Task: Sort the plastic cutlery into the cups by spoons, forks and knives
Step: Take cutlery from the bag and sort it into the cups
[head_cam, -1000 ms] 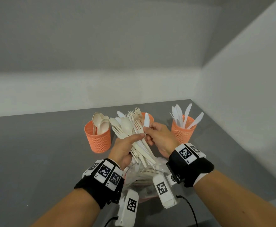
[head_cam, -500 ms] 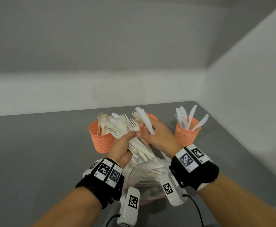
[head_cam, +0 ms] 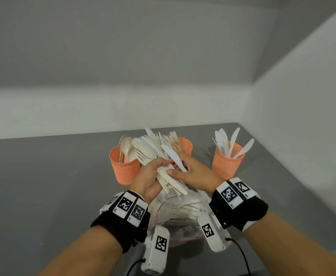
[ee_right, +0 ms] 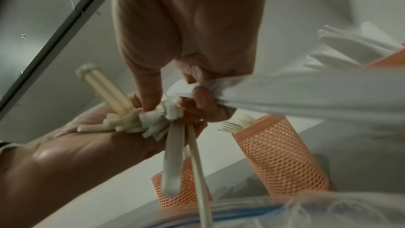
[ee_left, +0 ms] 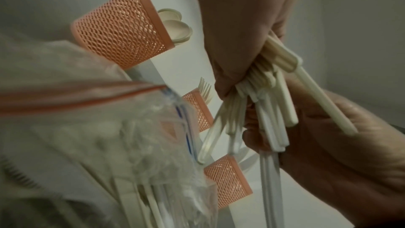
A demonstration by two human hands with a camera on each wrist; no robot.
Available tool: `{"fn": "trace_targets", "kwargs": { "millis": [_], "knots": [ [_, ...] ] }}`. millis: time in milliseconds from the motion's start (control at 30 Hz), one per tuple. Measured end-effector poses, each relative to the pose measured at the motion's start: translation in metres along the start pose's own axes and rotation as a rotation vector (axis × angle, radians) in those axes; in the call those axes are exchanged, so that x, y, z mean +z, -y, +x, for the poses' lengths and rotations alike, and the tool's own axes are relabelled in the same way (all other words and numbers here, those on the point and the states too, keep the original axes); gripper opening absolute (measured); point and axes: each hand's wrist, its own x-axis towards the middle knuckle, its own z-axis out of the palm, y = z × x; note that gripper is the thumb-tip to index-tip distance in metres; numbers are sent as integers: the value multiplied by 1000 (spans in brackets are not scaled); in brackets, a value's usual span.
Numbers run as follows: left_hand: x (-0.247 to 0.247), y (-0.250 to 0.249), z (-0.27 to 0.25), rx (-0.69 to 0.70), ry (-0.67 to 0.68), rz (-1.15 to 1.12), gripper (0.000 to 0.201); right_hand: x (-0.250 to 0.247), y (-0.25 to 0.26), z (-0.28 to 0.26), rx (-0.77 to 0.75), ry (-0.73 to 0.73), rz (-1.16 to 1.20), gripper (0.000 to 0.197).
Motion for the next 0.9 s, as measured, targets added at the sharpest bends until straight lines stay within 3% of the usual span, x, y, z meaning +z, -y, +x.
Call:
{"fn": "trace_targets", "kwargs": {
  "millis": [100,367,500,700,800,900],
  "knots": [
    [0,0,1,44,-41,-32,31,1,1,1,9,12,3,35],
    [4,1,-1,17,-59,-55,51,1,-4,-3,56,-135,197,10],
    [4,-1,-2,-20,-32,-70,35,-1,2,-4,120,-124,294,15],
    [10,-2,-5,-42,62,-106,41,5,0,5,51,-314,187,10],
    [11,-2,-6,-44,80,-162,50,6,0,8,42,-343,175,14],
    [12,-2,-5,-35,108,-196,41,9,1,10,36,-347,173,12]
  ]
}}
